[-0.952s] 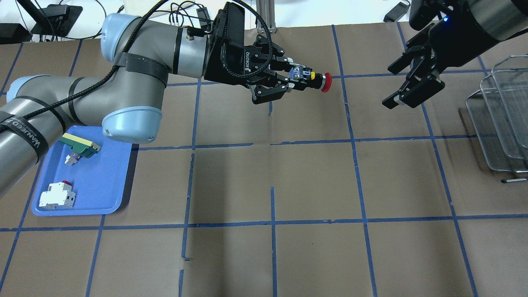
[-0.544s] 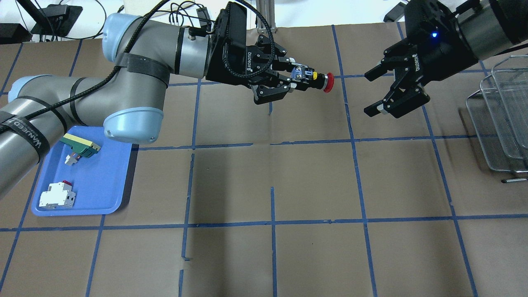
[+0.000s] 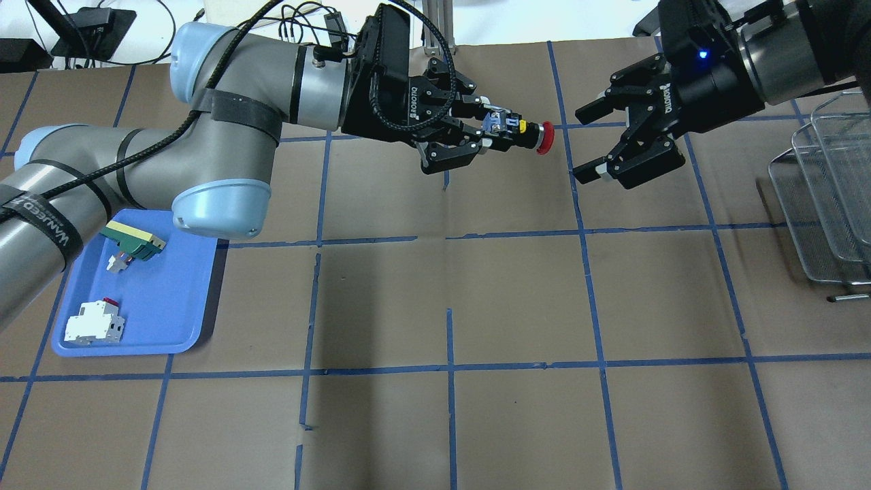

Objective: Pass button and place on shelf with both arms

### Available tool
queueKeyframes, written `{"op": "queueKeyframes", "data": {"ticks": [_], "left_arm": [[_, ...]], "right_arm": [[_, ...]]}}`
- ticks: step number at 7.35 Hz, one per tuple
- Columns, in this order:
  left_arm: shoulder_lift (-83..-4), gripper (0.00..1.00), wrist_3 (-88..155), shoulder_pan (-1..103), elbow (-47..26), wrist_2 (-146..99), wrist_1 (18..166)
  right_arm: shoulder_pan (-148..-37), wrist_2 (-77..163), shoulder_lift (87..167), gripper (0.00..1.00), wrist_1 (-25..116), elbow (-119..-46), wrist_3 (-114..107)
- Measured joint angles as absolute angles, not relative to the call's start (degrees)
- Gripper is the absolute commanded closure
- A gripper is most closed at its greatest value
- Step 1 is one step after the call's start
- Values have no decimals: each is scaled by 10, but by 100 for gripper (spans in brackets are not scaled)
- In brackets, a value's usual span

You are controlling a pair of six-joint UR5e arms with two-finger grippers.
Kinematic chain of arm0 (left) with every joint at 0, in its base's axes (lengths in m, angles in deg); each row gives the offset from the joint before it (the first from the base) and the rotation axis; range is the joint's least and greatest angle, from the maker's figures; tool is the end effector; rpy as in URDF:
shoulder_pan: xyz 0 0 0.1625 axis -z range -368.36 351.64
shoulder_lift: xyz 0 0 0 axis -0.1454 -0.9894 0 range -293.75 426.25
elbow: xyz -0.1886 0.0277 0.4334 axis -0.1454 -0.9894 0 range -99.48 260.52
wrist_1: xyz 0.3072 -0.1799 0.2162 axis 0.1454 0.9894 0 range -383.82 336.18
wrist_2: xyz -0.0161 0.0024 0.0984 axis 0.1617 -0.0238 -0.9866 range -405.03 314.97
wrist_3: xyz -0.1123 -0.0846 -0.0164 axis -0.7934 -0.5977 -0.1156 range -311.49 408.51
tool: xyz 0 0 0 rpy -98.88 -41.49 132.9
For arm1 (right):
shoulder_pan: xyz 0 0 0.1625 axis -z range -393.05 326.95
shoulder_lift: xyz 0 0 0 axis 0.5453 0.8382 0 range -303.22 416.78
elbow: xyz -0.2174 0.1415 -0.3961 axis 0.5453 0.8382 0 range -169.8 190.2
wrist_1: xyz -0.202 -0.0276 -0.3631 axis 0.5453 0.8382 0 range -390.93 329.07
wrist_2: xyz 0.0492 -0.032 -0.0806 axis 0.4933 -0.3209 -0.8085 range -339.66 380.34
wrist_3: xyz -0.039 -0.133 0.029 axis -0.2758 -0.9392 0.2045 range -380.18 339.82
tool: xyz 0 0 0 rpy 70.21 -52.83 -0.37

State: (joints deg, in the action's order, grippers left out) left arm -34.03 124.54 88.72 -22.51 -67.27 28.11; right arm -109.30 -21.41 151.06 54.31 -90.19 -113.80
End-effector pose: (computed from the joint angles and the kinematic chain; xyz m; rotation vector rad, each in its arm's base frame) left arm -0.3310 -0.5202 0.4458 -1.5203 -1.4416 1.0162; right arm 0.1281 -0.4813 0.4812 -1.4617 1.9051 -0.7305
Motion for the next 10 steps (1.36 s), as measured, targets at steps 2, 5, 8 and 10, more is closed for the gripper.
{"op": "queueKeyframes", "data": {"ticks": [2, 5, 8, 10], "left_arm": [[-341, 100, 1245, 888, -226, -673, 278], [-329, 100, 1219, 896, -226, -673, 277], [-315, 100, 1186, 918, -226, -674, 276], [-312, 100, 1178, 920, -227, -674, 273]], "right_arm": [[-1104, -197, 1509, 0, 547, -902, -1136], [-1122, -191, 1506, 0, 571, -902, -1128], [-1129, -192, 1505, 1, 578, -901, -1123], [-1129, -199, 1508, 1, 578, -900, -1118]]}}
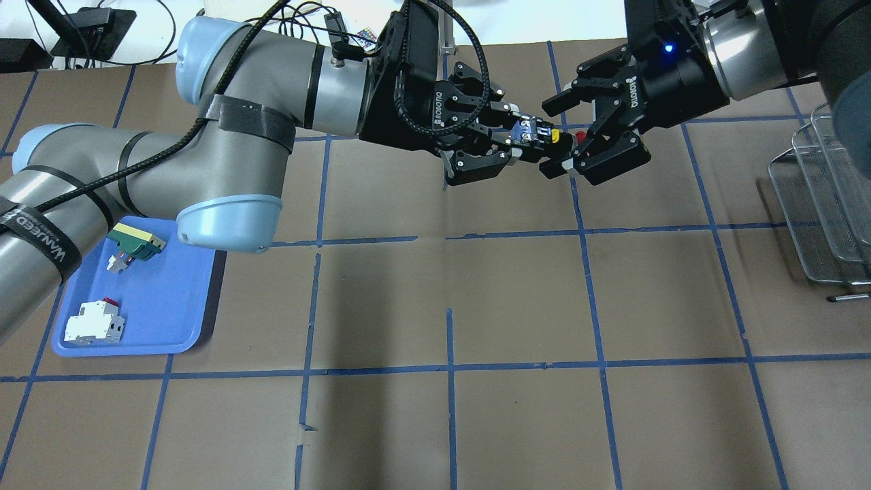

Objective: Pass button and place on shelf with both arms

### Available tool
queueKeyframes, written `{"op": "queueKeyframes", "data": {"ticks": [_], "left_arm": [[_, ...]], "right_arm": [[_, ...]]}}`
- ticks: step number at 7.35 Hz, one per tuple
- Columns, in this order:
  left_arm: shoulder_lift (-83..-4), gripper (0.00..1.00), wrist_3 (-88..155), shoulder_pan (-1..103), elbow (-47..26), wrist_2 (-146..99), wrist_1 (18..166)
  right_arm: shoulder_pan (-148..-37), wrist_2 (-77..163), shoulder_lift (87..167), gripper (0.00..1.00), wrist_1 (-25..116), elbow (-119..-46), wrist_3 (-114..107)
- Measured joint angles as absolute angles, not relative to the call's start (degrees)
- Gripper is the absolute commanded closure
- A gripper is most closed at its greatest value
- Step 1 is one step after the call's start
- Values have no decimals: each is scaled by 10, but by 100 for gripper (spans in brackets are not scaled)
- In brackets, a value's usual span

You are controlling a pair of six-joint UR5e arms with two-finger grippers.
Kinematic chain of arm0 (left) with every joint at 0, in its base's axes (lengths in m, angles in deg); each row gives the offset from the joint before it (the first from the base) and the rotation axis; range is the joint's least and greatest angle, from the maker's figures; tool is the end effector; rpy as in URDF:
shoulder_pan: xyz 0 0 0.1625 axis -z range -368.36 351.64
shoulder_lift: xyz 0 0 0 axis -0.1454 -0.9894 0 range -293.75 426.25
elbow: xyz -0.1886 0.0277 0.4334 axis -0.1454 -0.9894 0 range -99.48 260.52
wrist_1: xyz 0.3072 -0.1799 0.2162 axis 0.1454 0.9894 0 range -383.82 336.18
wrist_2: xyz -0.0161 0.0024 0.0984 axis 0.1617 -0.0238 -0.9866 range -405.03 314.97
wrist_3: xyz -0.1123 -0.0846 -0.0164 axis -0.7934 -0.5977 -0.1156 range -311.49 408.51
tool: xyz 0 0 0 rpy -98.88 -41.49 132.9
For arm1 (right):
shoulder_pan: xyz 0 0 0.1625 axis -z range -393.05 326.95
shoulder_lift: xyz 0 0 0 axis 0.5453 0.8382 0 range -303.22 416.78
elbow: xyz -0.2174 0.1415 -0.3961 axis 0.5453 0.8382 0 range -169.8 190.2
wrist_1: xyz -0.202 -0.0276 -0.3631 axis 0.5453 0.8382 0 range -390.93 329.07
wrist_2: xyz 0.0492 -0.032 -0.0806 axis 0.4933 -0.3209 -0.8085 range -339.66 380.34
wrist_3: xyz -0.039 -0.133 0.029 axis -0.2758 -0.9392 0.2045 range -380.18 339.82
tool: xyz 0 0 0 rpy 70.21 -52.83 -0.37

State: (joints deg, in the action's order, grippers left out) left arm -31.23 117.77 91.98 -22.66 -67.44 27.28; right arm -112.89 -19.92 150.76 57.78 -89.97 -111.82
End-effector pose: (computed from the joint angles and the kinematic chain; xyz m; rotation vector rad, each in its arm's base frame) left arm -0.3573 -0.4863 0.4726 -1.4907 -1.4430 0.9674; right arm 0.1588 -0.4818 0.4885 -1.5053 1.8585 -0.7614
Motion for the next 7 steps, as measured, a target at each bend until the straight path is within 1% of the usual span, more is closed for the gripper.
{"op": "queueKeyframes", "data": {"ticks": [1, 3, 4, 5, 6, 7], "left_arm": [[-312, 100, 1173, 920, -227, -674, 270], [-312, 100, 1166, 920, -227, -674, 264], [-312, 100, 1164, 920, -227, -674, 262], [-312, 100, 1164, 920, -227, -674, 261], [-312, 100, 1164, 920, -227, -675, 260], [-313, 100, 1164, 920, -226, -674, 259]], "right_arm": [[-1129, -208, 1507, 9, 576, -899, -1116], [-1129, -217, 1509, 37, 573, -897, -1108], [-1129, -218, 1510, 42, 573, -896, -1105], [-1129, -218, 1511, 65, 573, -895, -1104], [-1129, -219, 1515, 93, 573, -894, -1103], [-1129, -219, 1518, 100, 574, -894, -1103]]}}
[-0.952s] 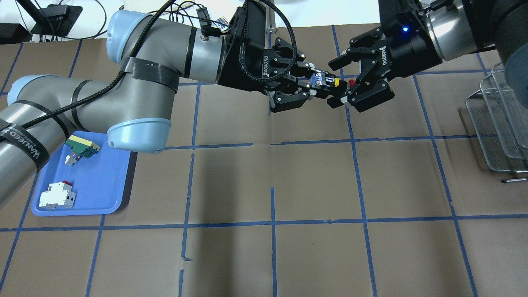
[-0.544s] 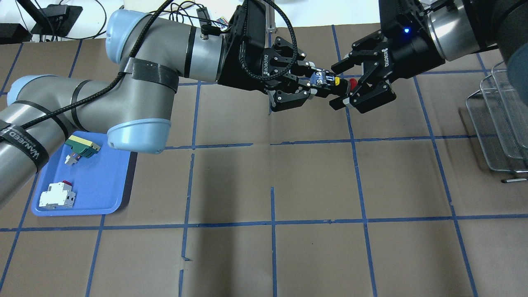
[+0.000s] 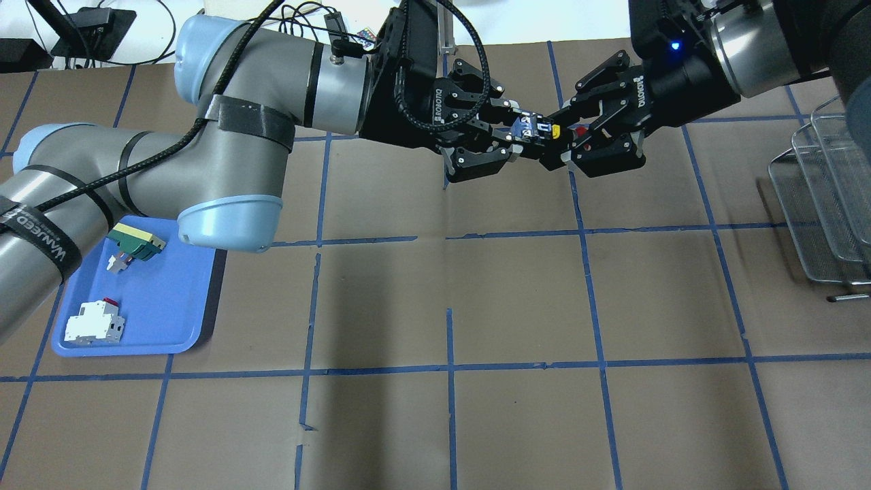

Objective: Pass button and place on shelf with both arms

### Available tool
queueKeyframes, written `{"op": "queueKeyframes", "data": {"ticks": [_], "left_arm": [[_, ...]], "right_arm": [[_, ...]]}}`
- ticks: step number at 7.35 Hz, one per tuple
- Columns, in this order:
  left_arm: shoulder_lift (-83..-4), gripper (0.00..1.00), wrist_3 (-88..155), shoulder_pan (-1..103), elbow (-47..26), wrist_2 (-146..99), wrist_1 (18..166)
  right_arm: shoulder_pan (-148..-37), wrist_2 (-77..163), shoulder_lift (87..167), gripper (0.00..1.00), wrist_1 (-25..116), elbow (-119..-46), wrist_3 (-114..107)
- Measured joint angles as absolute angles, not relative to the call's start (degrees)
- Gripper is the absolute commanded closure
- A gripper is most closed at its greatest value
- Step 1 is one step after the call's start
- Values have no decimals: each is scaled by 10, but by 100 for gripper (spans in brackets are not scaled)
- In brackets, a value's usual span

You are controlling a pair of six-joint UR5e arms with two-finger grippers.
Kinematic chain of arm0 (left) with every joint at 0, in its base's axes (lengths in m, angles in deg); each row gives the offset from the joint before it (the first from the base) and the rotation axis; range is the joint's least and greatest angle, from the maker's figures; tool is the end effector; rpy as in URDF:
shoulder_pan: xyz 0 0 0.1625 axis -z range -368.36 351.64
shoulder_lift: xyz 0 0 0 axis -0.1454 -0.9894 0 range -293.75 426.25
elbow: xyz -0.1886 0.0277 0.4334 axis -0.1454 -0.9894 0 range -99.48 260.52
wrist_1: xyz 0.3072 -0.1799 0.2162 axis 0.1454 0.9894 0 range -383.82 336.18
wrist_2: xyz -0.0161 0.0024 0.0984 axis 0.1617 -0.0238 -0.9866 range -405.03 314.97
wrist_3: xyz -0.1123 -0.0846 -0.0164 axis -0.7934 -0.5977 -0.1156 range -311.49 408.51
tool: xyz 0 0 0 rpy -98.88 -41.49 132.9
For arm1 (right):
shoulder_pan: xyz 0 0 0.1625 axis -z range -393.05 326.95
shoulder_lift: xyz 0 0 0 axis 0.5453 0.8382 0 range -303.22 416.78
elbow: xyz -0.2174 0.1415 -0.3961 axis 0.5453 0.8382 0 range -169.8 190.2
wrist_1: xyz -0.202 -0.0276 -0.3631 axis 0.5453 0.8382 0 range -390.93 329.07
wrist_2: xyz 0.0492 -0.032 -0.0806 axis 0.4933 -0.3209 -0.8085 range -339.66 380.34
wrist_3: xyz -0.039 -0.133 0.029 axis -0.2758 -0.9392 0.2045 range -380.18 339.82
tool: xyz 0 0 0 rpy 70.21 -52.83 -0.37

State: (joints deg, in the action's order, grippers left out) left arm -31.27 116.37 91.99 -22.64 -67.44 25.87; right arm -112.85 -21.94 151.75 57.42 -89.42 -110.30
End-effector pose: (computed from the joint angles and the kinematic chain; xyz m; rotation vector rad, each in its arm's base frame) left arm -0.3575 -0.4869 0.4751 -1.4841 -1.4479 0.9756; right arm 0.1562 -0.4760 0.4965 -1.5136 1.8983 -0.7387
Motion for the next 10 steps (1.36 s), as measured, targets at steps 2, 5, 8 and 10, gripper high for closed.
{"op": "queueKeyframes", "data": {"ticks": [2, 5, 8, 10], "left_arm": [[-314, 8, 1161, 920, -226, -674, 253], [-318, 0, 1104, 920, -226, -677, 228], [-325, 0, 1023, 917, -221, -691, 170], [-315, 0, 964, 916, -214, -755, 163]], "right_arm": [[-1129, -226, 1519, 100, 576, -894, -1104], [-1129, -243, 1520, 100, 576, -894, -1104], [-1128, -247, 1518, 100, 576, -894, -1104], [-1126, -258, 1517, 100, 575, -893, -1104]]}}
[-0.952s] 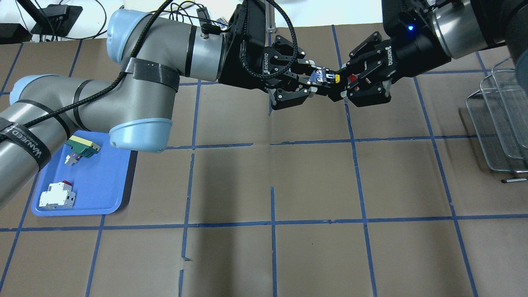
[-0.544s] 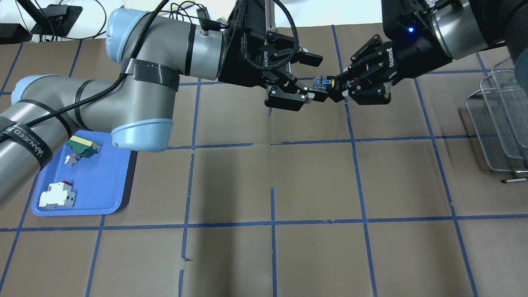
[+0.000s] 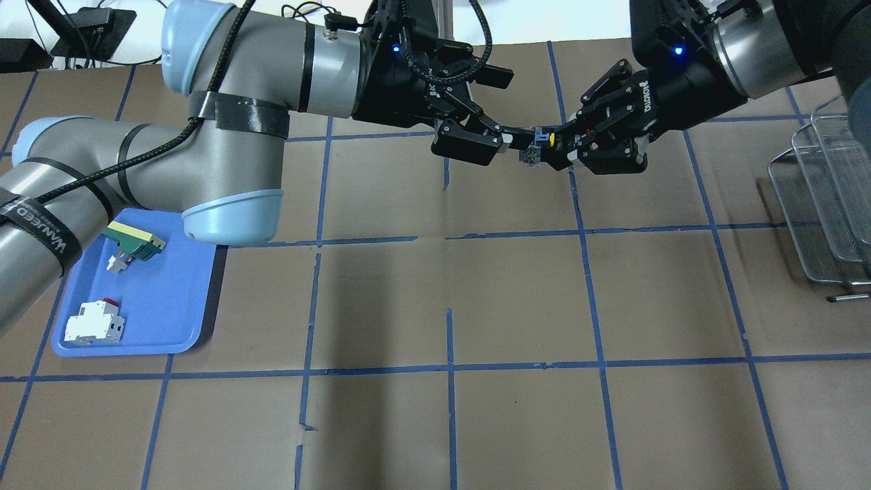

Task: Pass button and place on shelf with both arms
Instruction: 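Open the left gripper and pull back while the right gripper draws the switch away, then carry the switch with the right gripper to the wire shelf while the left arm retracts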

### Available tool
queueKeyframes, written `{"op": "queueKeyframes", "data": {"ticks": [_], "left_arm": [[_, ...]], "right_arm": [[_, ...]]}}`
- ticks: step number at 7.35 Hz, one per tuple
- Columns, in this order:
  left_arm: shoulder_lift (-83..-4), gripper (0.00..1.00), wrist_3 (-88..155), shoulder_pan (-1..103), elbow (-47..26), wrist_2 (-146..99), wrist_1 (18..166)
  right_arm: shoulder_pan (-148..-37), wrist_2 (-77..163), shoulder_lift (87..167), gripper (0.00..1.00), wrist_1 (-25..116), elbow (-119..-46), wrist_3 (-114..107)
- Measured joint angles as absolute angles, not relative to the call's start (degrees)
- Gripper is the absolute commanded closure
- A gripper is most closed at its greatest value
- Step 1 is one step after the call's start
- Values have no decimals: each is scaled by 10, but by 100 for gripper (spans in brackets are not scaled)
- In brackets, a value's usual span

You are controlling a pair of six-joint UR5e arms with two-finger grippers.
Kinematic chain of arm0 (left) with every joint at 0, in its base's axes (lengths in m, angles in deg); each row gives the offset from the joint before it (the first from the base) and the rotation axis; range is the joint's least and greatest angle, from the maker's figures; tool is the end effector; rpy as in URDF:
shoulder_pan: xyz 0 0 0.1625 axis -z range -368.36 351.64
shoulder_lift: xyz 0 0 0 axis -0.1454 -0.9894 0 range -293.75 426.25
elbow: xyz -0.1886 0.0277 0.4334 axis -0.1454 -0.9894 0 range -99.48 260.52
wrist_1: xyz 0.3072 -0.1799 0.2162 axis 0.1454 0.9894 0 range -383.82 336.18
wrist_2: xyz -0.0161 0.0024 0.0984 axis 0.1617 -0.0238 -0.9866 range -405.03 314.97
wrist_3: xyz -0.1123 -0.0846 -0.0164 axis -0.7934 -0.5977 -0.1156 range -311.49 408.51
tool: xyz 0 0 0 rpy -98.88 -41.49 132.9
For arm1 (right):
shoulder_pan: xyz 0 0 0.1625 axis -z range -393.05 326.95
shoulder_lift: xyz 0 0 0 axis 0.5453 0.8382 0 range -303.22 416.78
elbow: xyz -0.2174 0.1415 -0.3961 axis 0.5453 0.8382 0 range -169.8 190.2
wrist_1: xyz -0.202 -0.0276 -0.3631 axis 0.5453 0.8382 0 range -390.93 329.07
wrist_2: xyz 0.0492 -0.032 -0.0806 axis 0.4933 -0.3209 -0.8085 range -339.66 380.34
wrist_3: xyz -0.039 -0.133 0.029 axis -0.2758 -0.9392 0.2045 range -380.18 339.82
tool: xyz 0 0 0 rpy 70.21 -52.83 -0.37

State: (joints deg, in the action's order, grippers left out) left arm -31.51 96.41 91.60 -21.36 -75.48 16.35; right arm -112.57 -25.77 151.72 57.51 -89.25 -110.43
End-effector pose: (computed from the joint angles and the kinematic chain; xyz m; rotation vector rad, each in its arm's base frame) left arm -0.3480 -0.5053 0.4871 -1.3241 -1.7132 0.9438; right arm 0.1473 -0.4756 0.4911 -1.5551 1.9437 -0.6880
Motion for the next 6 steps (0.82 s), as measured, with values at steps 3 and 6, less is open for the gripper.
{"op": "queueKeyframes", "data": {"ticks": [3, 6], "left_arm": [[-292, 0, 906, 908, -208, -891, 240], [-283, 0, 865, 881, -136, -1116, 443]], "right_arm": [[-1100, -334, 1513, 100, 581, -860, -1101], [-995, -381, 1492, 100, 589, -836, -1091]]}}
